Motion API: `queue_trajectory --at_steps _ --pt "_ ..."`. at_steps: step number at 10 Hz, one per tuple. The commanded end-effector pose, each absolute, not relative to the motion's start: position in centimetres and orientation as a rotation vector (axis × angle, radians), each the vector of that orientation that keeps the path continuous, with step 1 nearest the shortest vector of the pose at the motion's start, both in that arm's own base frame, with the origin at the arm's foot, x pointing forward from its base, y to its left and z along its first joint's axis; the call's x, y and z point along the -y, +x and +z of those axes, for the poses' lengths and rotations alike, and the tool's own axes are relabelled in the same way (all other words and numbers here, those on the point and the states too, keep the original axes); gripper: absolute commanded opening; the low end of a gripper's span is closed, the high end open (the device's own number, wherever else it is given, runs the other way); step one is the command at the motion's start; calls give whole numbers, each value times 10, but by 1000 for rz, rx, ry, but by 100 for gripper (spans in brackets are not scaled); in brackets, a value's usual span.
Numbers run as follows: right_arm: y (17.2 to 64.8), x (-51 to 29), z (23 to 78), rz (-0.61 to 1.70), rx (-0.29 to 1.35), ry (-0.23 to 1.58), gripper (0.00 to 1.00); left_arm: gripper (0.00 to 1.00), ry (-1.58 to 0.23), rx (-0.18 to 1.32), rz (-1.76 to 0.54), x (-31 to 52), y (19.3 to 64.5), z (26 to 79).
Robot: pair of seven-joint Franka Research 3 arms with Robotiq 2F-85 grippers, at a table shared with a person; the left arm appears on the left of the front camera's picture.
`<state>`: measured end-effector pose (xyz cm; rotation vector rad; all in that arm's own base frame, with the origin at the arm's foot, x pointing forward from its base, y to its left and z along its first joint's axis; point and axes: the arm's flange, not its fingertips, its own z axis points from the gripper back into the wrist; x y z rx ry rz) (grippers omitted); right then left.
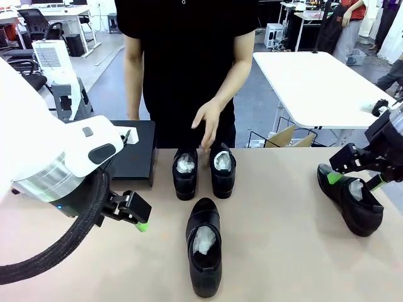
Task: Organize the shoes by placing them on the stand.
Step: Place the Shoe from the middle of the table onto the Shoes Stand.
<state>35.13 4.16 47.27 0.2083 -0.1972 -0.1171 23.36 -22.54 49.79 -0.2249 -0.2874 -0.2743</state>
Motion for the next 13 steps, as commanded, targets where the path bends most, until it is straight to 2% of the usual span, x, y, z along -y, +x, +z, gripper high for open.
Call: queue_trajectory --at_steps 1,2,4,7,13 --pt "351 -42 473 -112 197 216 100 100 -231 284 -272 228 232 497" --pt "351 -42 473 -112 197 216 100 100 -209 274 -267 239 238 497" --pt "351 -42 473 -112 197 216 100 100 -246 265 -318 314 243 488" --pt "351 -42 473 -112 197 216 100 100 -226 253 -331 399 240 455" --pt "351 -42 473 -112 197 216 100 100 -136 206 -276 456 258 393"
